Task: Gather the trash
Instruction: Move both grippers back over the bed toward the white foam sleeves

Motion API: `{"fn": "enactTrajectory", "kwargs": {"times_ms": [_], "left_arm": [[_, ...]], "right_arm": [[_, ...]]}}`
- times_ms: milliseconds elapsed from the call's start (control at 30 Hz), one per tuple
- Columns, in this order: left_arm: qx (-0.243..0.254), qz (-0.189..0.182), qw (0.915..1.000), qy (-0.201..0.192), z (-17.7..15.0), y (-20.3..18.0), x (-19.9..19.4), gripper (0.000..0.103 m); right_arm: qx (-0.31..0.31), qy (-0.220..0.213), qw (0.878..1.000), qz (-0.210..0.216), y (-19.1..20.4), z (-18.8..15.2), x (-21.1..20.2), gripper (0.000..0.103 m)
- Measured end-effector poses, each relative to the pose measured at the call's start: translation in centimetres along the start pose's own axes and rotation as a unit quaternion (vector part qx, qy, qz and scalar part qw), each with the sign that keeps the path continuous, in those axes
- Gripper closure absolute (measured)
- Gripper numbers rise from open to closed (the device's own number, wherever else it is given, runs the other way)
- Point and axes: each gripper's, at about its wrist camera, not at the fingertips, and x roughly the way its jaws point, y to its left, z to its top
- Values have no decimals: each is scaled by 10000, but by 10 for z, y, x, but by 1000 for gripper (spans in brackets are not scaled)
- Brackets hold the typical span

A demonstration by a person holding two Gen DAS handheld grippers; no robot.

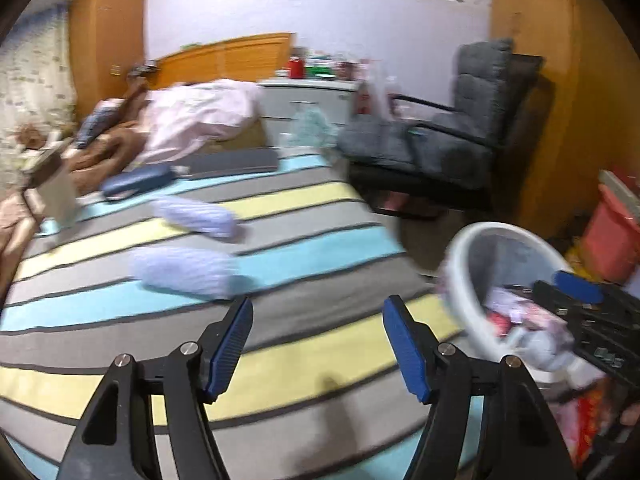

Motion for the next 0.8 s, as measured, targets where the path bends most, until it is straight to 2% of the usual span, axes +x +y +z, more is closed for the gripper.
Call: {"fn": "enactTrajectory", "kwargs": {"times_ms": [233,400,500,600,800], "left_arm": [[-380,482,9979,188,-3,51,20,33],[-596,466,9967,294,-2,76,33,33],[-518,589,9961,412,-1,79,44,33],[-456,490,9966,491,3,77,53,33],[-308,536,9958,679,7,73,70,33]], "right_arm": [[-280,16,9994,207,28,11,14,46],[-515,12,9979,385,48,21,24,46],[-638,39,9968,472,58,26,31,46],[-738,22,9958,547,67,30,34,46],[-820,75,9945,646,77,37,43,46]]}}
